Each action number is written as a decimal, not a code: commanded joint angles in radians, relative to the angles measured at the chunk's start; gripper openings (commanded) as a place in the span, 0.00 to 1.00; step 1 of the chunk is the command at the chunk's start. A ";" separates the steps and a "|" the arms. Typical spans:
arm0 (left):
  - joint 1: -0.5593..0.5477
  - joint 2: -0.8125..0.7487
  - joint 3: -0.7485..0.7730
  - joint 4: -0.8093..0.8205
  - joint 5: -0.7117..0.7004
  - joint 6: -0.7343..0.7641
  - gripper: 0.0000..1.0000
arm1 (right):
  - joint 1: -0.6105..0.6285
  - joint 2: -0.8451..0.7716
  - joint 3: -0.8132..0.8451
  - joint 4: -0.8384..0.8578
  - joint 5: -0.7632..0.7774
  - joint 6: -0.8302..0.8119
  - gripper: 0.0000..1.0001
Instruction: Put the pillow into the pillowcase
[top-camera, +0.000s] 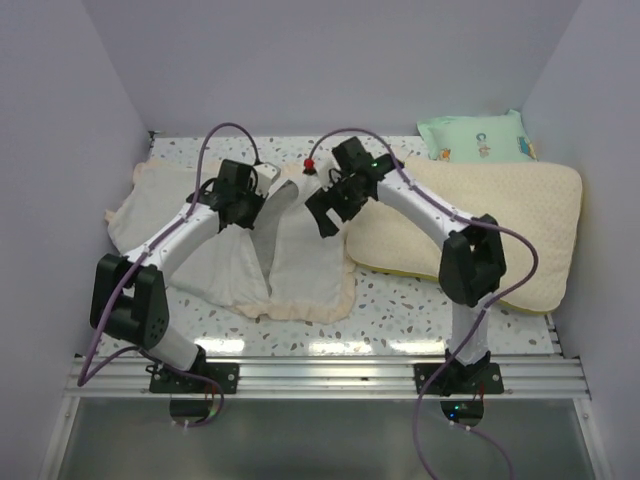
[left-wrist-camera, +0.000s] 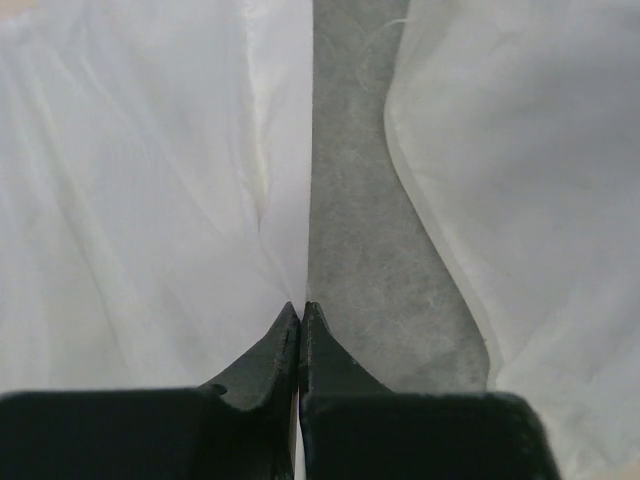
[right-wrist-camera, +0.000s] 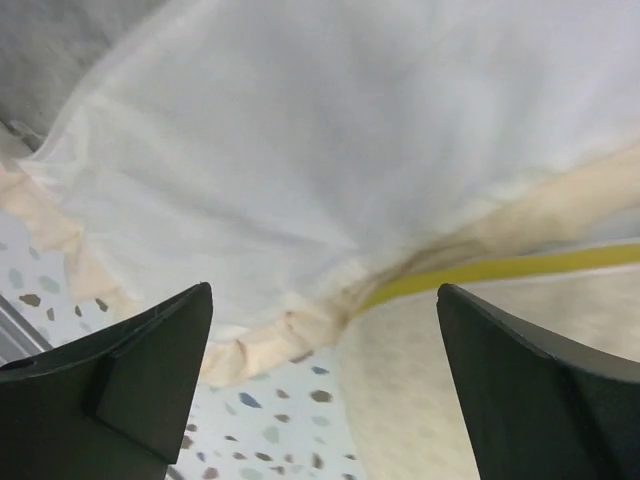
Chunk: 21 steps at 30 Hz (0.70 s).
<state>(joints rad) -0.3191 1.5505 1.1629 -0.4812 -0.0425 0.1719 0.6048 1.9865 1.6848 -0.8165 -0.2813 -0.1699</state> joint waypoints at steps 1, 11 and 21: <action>0.012 0.000 -0.014 -0.005 0.127 -0.014 0.00 | -0.108 -0.150 0.177 -0.173 -0.018 -0.228 0.98; 0.017 0.017 -0.006 -0.002 0.150 -0.009 0.00 | -0.361 -0.114 0.135 -0.216 0.172 -0.755 0.99; 0.018 0.046 0.001 0.003 0.133 -0.026 0.00 | -0.393 -0.011 -0.080 -0.142 0.280 -0.941 0.99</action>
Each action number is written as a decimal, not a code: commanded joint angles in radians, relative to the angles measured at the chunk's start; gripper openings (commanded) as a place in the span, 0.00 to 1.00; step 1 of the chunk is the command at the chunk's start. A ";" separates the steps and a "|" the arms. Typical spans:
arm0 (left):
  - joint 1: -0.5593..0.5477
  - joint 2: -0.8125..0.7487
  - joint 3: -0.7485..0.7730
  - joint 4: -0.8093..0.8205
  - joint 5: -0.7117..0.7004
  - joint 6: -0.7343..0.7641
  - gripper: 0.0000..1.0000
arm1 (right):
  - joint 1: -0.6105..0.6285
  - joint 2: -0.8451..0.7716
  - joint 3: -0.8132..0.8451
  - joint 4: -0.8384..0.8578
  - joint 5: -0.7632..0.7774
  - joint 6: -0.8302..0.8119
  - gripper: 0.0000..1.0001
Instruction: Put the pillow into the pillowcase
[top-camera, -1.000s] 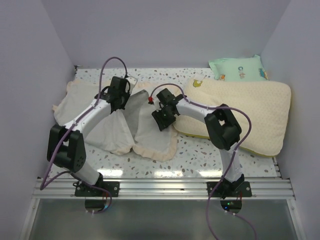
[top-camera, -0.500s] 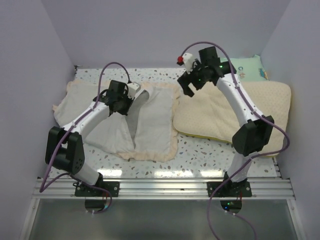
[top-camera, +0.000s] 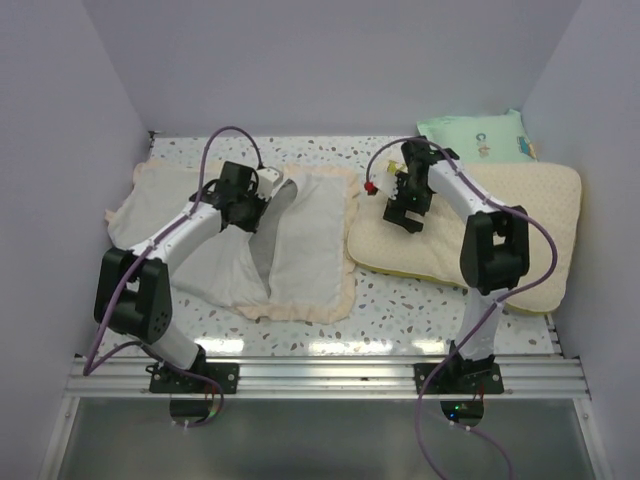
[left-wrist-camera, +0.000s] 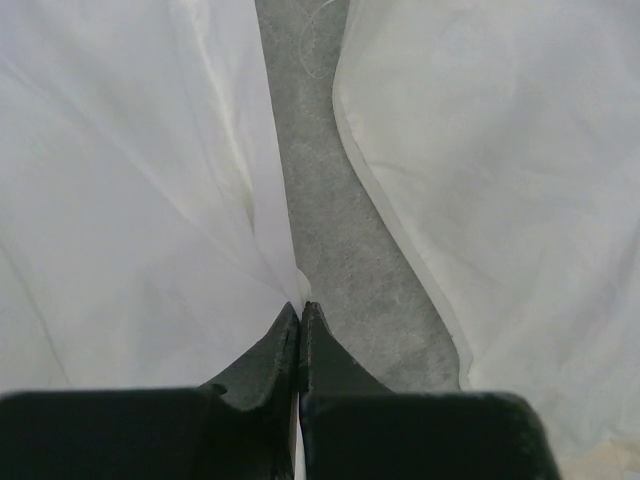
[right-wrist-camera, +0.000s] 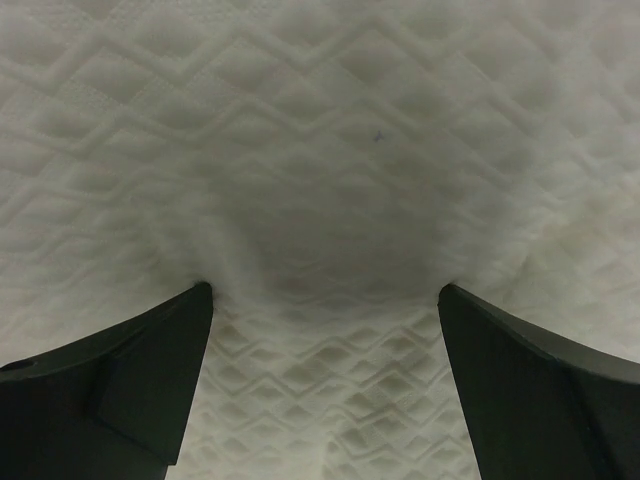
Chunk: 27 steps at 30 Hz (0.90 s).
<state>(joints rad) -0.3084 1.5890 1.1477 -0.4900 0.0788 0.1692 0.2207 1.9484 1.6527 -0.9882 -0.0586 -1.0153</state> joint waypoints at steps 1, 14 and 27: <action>0.008 0.012 0.018 0.011 0.007 -0.025 0.00 | -0.009 0.058 -0.060 0.037 0.057 -0.097 0.98; 0.124 0.046 0.029 0.060 0.110 -0.088 0.00 | -0.116 -0.008 0.022 -0.007 -0.247 -0.069 0.00; 0.144 -0.040 -0.011 0.114 0.232 -0.114 0.00 | 0.067 -0.388 0.067 -0.302 -0.684 -0.118 0.00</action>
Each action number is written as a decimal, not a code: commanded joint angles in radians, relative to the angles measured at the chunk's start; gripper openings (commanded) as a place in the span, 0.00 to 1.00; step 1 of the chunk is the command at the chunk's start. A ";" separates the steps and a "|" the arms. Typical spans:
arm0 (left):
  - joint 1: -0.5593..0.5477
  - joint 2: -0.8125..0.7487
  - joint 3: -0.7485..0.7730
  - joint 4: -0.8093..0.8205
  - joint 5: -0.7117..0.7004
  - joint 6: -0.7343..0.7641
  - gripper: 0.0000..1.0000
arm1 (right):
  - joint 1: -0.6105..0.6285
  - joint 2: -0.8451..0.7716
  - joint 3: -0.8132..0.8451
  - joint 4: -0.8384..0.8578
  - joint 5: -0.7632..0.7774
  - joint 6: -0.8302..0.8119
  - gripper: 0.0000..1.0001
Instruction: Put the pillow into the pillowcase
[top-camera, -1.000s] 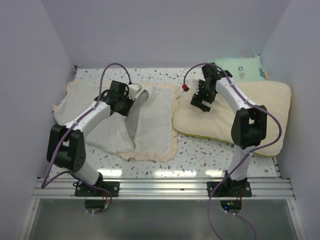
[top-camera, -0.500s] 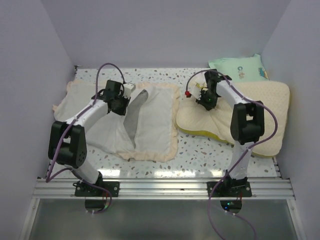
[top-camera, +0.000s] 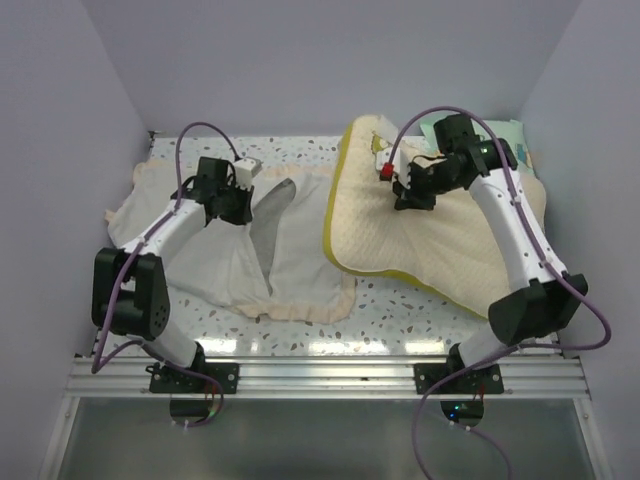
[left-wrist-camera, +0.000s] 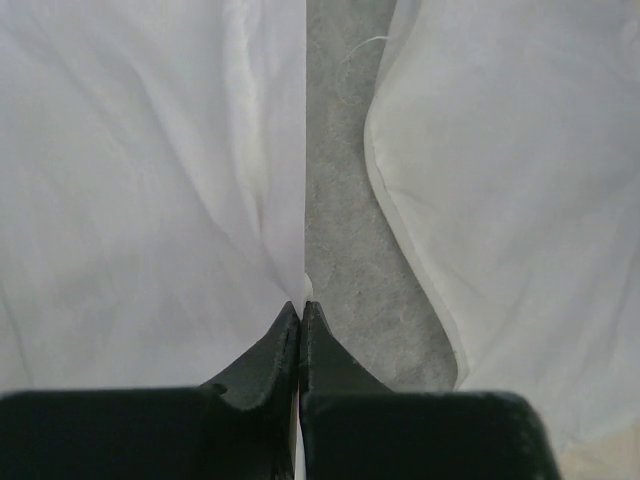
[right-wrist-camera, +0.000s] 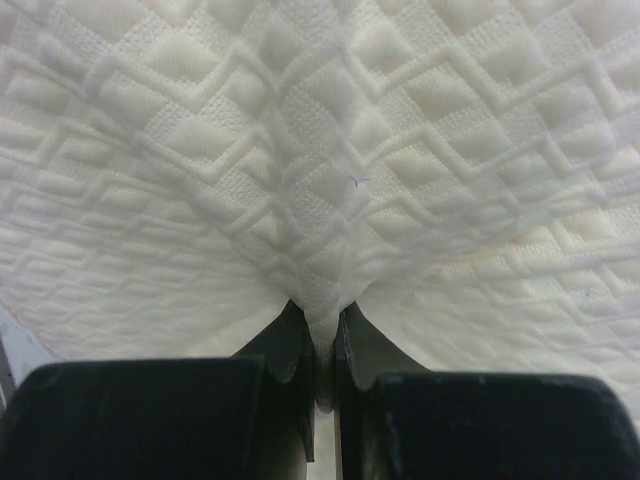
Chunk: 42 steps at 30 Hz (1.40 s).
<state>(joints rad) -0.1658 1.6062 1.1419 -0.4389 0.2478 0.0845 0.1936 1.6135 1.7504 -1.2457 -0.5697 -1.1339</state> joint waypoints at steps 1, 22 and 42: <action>0.002 -0.064 -0.005 0.068 0.074 -0.031 0.00 | 0.146 -0.075 -0.049 -0.029 -0.174 0.014 0.00; 0.002 -0.235 -0.093 0.085 0.275 -0.002 0.00 | 0.503 0.176 -0.229 0.154 -0.047 0.006 0.00; -0.006 -0.238 -0.148 0.043 0.340 0.100 0.00 | 0.507 0.548 0.270 0.032 -0.045 0.031 0.00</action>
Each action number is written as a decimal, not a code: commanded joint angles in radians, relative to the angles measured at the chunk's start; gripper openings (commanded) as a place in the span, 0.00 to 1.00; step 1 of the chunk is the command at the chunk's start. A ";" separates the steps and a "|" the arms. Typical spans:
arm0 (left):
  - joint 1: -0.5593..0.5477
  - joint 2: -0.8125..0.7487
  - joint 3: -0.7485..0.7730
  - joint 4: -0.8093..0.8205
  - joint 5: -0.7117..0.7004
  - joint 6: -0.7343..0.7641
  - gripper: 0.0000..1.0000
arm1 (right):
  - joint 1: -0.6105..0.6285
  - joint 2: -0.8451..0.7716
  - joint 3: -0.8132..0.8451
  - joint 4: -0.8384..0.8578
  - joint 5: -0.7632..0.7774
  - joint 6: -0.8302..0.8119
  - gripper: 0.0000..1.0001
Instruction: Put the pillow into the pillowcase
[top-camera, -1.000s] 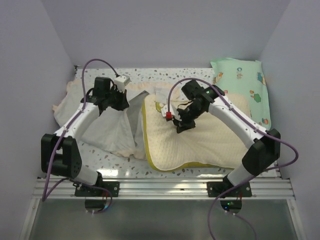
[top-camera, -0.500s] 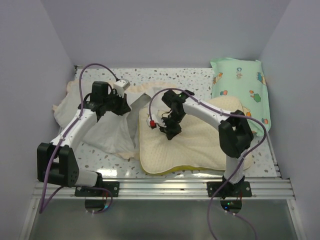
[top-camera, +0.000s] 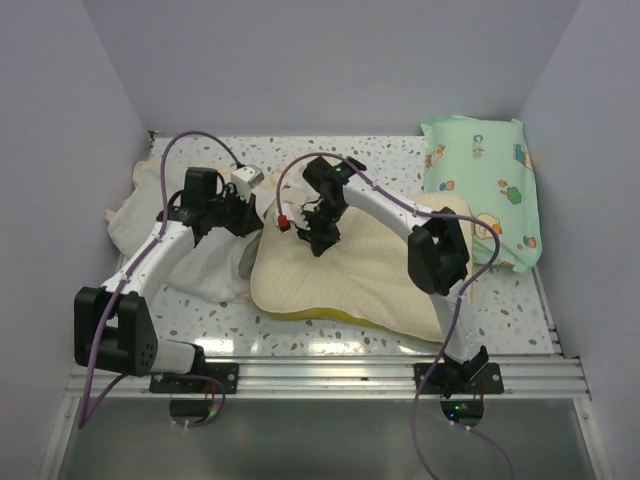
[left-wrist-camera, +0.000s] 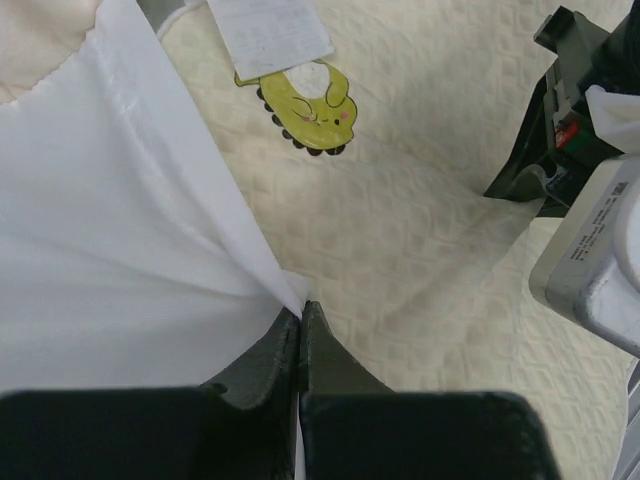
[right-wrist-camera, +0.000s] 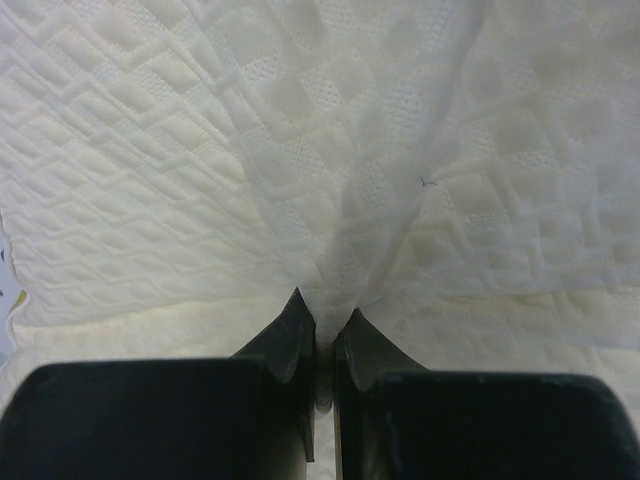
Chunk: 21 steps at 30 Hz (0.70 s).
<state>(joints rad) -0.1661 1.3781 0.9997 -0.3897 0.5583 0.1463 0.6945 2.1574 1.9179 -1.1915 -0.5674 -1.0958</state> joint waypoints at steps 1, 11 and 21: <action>-0.007 -0.010 -0.006 -0.009 0.023 0.042 0.00 | 0.008 0.005 0.143 -0.043 -0.049 -0.018 0.00; -0.006 -0.019 0.020 -0.029 0.025 0.045 0.00 | -0.036 -0.244 -0.026 -0.149 -0.054 -0.105 0.00; -0.006 -0.025 0.007 -0.006 0.084 -0.020 0.00 | -0.105 -0.272 -0.107 0.372 0.095 0.334 0.00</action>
<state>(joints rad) -0.1669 1.3781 0.9997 -0.4126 0.5869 0.1654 0.5850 1.8946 1.8645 -1.0763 -0.5571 -0.9558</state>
